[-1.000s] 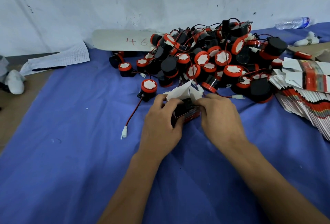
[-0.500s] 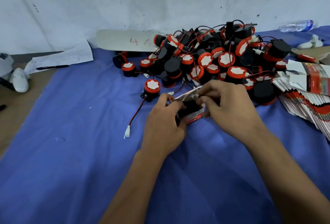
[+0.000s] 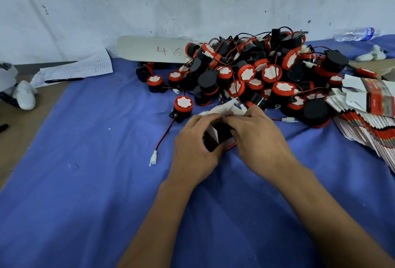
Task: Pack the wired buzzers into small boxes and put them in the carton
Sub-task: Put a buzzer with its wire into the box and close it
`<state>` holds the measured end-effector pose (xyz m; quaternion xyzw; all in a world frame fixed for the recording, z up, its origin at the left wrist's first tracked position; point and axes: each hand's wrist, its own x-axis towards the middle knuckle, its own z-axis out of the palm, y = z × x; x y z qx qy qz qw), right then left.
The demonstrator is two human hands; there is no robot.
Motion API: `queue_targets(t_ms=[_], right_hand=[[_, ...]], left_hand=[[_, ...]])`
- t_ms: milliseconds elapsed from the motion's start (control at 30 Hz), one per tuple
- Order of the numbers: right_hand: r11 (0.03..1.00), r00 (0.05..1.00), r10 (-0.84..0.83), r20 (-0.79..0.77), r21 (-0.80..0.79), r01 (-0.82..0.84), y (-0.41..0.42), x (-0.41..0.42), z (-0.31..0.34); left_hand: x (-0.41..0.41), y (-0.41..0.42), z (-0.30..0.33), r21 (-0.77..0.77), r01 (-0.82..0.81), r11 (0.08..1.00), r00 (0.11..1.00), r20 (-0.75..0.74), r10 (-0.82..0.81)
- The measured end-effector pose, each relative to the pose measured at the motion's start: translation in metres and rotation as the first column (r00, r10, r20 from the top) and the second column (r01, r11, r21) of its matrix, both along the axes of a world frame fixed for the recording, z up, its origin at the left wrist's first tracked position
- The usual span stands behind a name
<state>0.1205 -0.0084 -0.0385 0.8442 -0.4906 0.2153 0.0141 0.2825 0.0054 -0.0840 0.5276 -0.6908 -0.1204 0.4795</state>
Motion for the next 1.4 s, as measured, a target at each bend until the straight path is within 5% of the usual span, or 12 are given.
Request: queue_targets(t_ms=[133,300,500,633,767,867,1033,1133,1233,1400], right_hand=[[0.999,0.999,-0.024,-0.039,-0.042,0.023,0.006,0.006,0.0],[0.989,0.968,-0.146,0.202,0.055,0.137,0.0,0.011,-0.004],[0.999,0.935,-0.039,0.351,0.01,0.038,-0.006,-0.002,-0.011],[0.994,0.806,0.05,0.59,-0.106,0.016,-0.005,-0.011,-0.006],[0.917,0.738,0.229,0.634,-0.395,0.055,-0.003,-0.016,0.003],[0.956,0.643,0.231,0.73,-0.293,-0.011,-0.003,-0.017,0.004],[0.961,0.747,0.268,0.608,-0.111,-0.254,-0.004,-0.009,-0.003],[0.971,0.792,0.226,0.567,-0.067,-0.23,-0.006,-0.011,-0.005],[0.984,0.927,0.162,0.339,0.017,-0.178,-0.01,-0.012,-0.011],[0.979,0.964,0.162,0.211,0.09,-0.184,-0.013,-0.015,-0.012]], left_hand=[[0.002,-0.001,0.0,0.021,0.016,1.0,0.999,-0.028,-0.015],[0.0,0.0,-0.003,0.032,0.05,0.998,0.999,-0.022,-0.05],[0.001,-0.002,-0.002,-0.005,0.081,0.997,0.996,-0.033,-0.081],[0.008,-0.004,-0.006,0.028,0.057,0.998,0.998,-0.027,-0.057],[0.012,-0.003,-0.003,0.022,0.049,0.999,0.999,0.001,-0.049],[0.01,-0.001,-0.002,0.005,0.065,0.998,0.998,0.01,-0.065],[0.01,-0.004,-0.006,0.004,0.06,0.998,0.998,0.014,-0.06],[0.008,-0.004,-0.006,0.03,0.055,0.998,0.998,-0.025,-0.054],[0.007,-0.004,-0.005,0.047,0.078,0.996,0.994,-0.077,-0.074],[0.01,-0.002,-0.002,0.047,0.1,0.994,0.992,-0.083,-0.096]])
